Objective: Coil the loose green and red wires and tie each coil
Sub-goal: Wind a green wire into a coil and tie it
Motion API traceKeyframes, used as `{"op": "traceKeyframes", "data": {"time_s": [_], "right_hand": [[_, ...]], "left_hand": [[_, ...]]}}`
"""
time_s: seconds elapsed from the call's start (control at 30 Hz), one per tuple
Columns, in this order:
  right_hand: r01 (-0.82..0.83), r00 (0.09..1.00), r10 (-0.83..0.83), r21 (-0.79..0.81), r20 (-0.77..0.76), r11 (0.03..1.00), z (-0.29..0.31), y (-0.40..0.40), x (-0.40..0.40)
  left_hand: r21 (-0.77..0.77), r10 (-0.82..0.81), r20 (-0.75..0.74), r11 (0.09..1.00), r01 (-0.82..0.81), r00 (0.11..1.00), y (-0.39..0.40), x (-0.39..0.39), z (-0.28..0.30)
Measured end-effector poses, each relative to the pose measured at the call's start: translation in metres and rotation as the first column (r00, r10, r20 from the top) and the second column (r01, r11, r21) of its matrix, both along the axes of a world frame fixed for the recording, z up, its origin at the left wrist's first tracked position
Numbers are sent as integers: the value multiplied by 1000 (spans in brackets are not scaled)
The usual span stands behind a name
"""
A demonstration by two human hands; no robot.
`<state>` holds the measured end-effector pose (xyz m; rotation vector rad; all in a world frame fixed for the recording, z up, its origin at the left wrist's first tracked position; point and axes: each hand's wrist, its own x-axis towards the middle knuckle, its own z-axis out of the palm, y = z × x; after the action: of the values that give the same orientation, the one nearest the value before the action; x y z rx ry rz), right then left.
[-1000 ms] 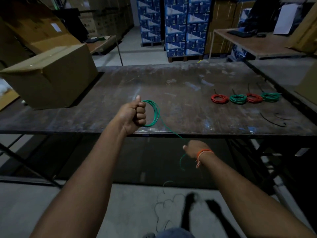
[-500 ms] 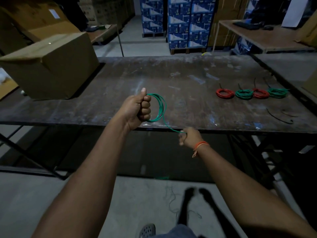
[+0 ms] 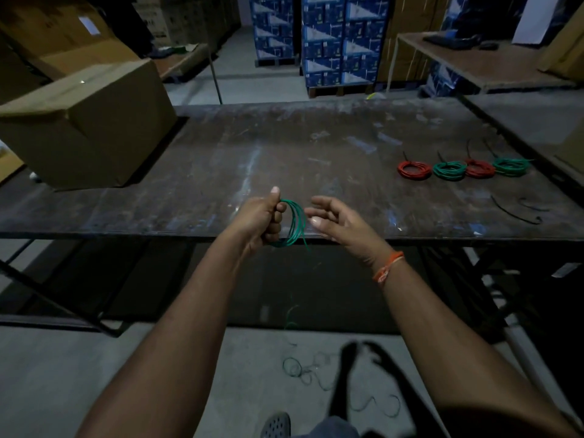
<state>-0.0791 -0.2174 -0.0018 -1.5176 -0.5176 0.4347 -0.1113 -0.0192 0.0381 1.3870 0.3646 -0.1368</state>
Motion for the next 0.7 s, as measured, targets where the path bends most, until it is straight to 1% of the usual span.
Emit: {"op": "traceKeyframes", "data": {"time_s": [0.1,0.2,0.23,0.3,0.4,0.47,0.53,0.6,0.63,0.7], "right_hand": [[43,983,-21,-115,181,992,2,13,-3],[197,922,-100,-229,374,953,-3,16,2],[221,908,-105,-251,405,942,-5,17,3],[203,923,-109,-225,369,953,-7,20,4],[127,968,-103,-91,228,988,-12,27,2],[125,983,-127,19,130,992,-12,34,-4],[142,989,-145,75,34,987,-15,40,-8],[158,987,-159,40,14,987,-17,46,-9],[170,985,-170,4,21,985,-18,47,-8],[175,984,-174,-51,25,983,-22,45,-6]], "left_hand": [[14,-55,-15,998,55,998,-6,3,-3],[-42,-116,-47,993,114,992,-9,1,-2],[-60,-140,-58,989,137,988,-9,-1,-3],[-112,-188,-76,977,179,979,-8,-4,-4],[-252,-255,-60,940,232,965,-5,-7,-7],[-323,-286,-28,909,263,958,-3,-10,-10],[-360,-303,3,889,284,953,0,-13,-13],[-403,-305,22,869,288,952,4,-11,-17],[-448,-298,31,849,280,954,7,-11,-18],[-589,-262,53,771,242,964,17,-6,-25]]}}
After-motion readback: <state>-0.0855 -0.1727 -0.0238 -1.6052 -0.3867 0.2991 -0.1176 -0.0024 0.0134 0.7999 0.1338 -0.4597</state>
